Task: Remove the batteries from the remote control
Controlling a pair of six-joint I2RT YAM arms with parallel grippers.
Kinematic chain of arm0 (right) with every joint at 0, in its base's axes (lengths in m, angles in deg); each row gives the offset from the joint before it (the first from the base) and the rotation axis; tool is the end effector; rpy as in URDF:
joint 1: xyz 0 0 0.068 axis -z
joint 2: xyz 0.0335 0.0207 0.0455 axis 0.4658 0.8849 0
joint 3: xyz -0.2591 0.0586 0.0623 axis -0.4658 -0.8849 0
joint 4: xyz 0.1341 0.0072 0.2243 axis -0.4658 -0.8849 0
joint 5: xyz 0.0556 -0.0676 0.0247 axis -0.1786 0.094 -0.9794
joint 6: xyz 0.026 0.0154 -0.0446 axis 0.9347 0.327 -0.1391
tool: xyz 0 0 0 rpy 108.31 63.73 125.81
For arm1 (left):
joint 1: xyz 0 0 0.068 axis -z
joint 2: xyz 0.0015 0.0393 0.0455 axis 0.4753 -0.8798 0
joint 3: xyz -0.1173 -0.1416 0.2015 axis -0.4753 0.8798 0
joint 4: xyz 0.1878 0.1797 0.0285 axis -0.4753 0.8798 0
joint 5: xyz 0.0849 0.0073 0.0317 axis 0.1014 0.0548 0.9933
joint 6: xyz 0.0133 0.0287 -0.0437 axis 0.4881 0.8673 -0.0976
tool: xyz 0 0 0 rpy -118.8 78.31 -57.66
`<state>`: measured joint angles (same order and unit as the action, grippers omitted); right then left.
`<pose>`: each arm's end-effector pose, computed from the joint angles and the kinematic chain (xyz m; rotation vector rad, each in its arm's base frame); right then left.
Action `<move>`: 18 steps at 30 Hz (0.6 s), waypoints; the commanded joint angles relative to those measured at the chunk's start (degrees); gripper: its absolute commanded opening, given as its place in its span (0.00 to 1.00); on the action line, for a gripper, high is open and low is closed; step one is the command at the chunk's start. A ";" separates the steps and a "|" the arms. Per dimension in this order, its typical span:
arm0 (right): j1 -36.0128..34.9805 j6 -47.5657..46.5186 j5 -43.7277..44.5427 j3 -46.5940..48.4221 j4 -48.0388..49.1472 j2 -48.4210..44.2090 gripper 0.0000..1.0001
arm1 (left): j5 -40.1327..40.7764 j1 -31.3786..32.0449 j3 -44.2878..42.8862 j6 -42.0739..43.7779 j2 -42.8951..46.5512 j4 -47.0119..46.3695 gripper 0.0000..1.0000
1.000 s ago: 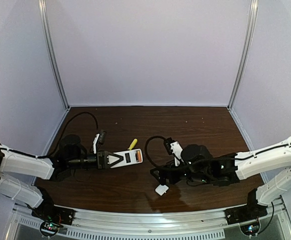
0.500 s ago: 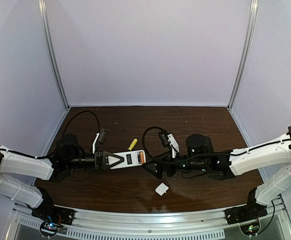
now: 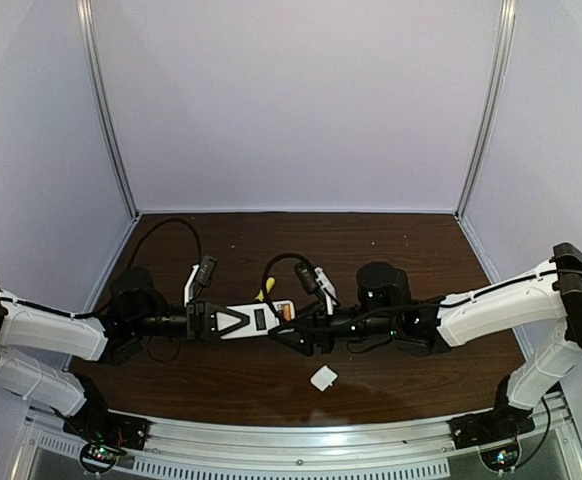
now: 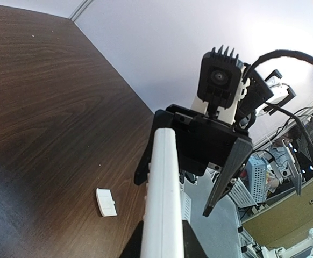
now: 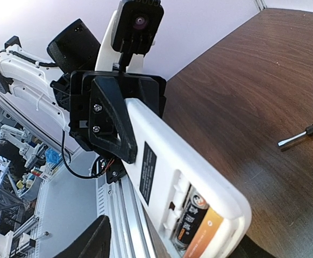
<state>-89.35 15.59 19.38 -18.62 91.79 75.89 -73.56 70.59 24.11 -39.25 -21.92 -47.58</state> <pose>0.1451 0.3022 0.2187 -0.8979 1.9017 1.5116 0.1558 -0.1733 0.1946 0.4749 1.9491 -1.7654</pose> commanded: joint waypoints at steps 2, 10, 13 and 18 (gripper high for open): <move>0.41 -0.08 -0.63 1.24 0.50 0.05 0.66 | -0.80 0.31 0.40 -0.27 0.09 -3.58 0.00; 0.49 1.25 0.94 1.63 -0.19 1.03 0.44 | -1.34 0.30 -0.28 -0.22 -2.74 -3.82 0.00; 0.45 1.58 -0.02 1.65 0.54 1.48 0.39 | -1.71 0.28 -0.35 -0.29 -3.40 -4.56 0.00; 0.50 2.30 -2.12 1.63 2.59 1.97 0.39 | -1.79 0.32 -0.35 -0.44 -3.84 -4.85 0.00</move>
<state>-88.58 17.65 19.90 -18.56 90.67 77.14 -74.91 70.59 24.13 -39.43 -24.89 -49.44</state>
